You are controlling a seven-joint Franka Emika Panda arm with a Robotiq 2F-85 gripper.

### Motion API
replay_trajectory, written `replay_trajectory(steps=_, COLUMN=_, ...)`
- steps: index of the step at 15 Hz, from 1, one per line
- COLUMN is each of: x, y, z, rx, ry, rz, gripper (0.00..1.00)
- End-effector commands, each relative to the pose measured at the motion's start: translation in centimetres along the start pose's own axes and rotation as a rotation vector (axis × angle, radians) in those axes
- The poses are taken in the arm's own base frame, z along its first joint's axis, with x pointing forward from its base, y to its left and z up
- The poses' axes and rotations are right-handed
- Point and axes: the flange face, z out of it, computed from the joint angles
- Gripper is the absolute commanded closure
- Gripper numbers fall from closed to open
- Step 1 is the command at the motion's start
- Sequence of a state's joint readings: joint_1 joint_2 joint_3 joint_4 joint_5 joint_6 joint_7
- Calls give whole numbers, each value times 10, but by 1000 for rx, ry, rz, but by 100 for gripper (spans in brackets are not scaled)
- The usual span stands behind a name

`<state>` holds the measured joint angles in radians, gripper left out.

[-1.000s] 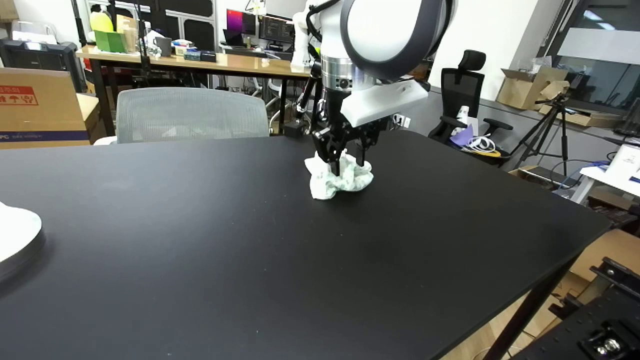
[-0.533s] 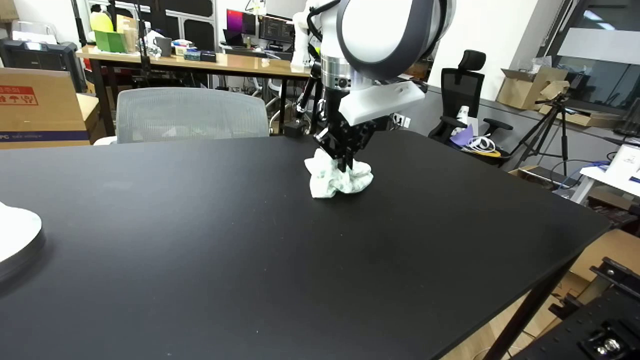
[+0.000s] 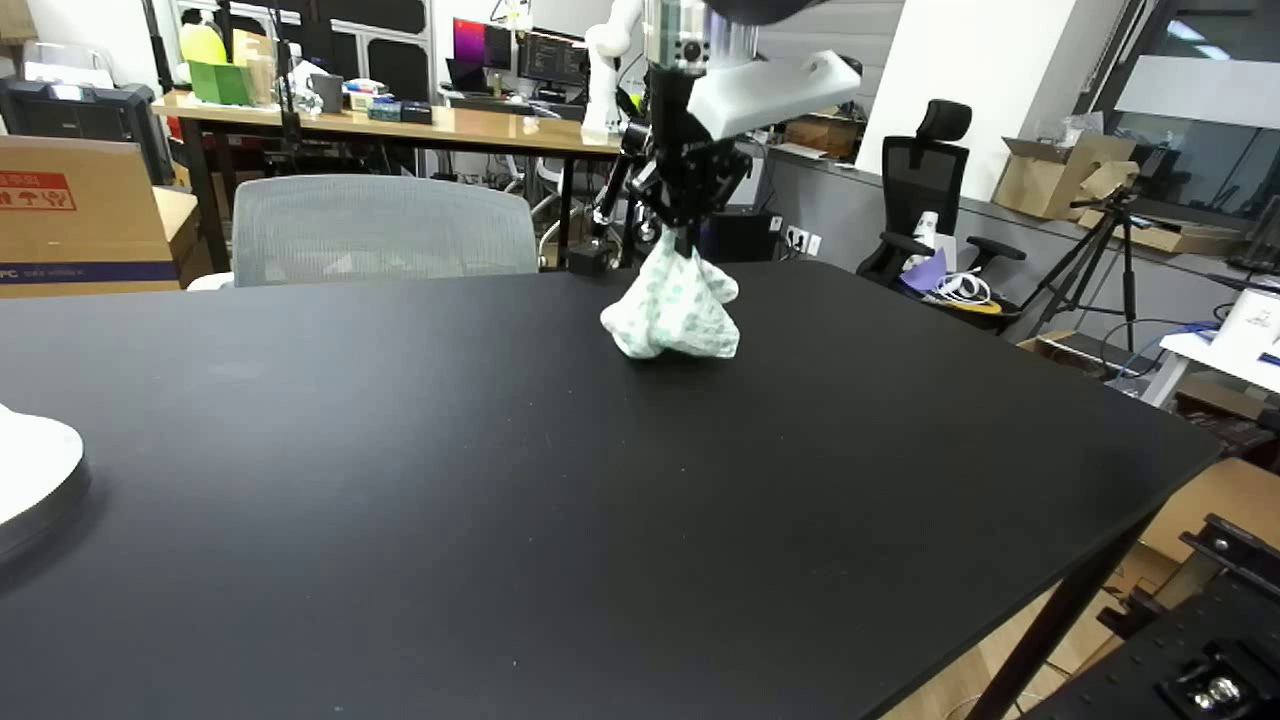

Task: Hang the white cloth on the black stand

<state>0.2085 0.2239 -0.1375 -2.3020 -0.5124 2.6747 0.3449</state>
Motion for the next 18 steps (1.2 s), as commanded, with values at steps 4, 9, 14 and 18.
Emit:
replay_trajectory(steps=4, x=21, y=4, z=-116, rx=-57, ry=78, rz=-93, gripper=100)
replay_trajectory(steps=9, x=41, y=-4, z=-170, rx=-76, ry=145, rz=-143, gripper=100)
replay_trajectory(steps=14, x=68, y=-7, z=-186, rx=-81, ry=182, rz=-150, gripper=100)
replay_trajectory(steps=18, x=78, y=-2, z=-189, rx=-91, ry=184, rz=-133, gripper=100)
